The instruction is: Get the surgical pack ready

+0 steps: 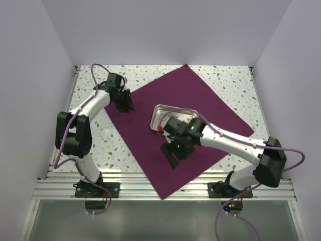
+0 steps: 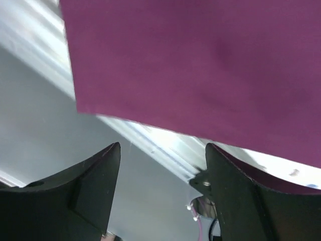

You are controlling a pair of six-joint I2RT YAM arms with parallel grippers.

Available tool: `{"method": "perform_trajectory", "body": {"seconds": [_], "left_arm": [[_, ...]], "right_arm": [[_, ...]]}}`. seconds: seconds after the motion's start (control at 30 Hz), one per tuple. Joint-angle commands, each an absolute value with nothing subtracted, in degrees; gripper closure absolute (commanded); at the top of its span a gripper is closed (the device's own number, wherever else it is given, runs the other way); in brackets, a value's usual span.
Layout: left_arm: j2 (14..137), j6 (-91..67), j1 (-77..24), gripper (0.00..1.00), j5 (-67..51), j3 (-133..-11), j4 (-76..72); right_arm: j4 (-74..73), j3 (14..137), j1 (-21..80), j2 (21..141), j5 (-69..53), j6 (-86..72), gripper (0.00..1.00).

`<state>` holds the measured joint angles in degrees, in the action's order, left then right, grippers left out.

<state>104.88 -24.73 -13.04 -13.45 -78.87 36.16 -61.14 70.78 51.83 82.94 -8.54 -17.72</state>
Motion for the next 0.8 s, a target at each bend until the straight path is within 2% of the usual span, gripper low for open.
{"method": "perform_trajectory", "body": {"seconds": [0.0, 0.03, 0.13, 0.17, 0.33, 0.47, 0.77], "left_arm": [[96.52, -28.99, -8.45, 0.6, -7.14, -76.56, 39.1], [95.29, -29.7, -7.65, 0.61, -6.6, -75.07, 39.81], [90.37, -30.32, -5.89, 0.62, -3.79, -72.78, 42.01], [87.13, -30.41, -5.63, 0.62, -3.17, -70.69, 42.1], [77.45, -30.85, -3.43, 0.62, -3.25, -62.77, 42.62], [70.42, -31.29, -2.38, 0.62, -2.9, -59.68, 44.56], [65.4, -31.9, -1.41, 0.62, -4.4, -56.87, 46.49]], "right_arm": [[-54.95, 65.15, 62.72, 81.12, -11.16, -22.75, 0.27], [-52.06, 64.61, 68.32, 81.73, -10.99, -23.72, 0.27], [-47.21, 62.94, 75.21, 84.63, -10.64, -26.98, 0.28], [-45.02, 62.76, 78.45, 85.6, -10.11, -27.59, 0.31], [-37.55, 60.47, 85.15, 91.39, -6.95, -31.37, 0.35], [-36.39, 62.05, 88.85, 95.27, -5.01, -32.6, 0.41], [-37.7, 63.11, 90.88, 99.93, -0.35, -34.01, 0.53]]}}
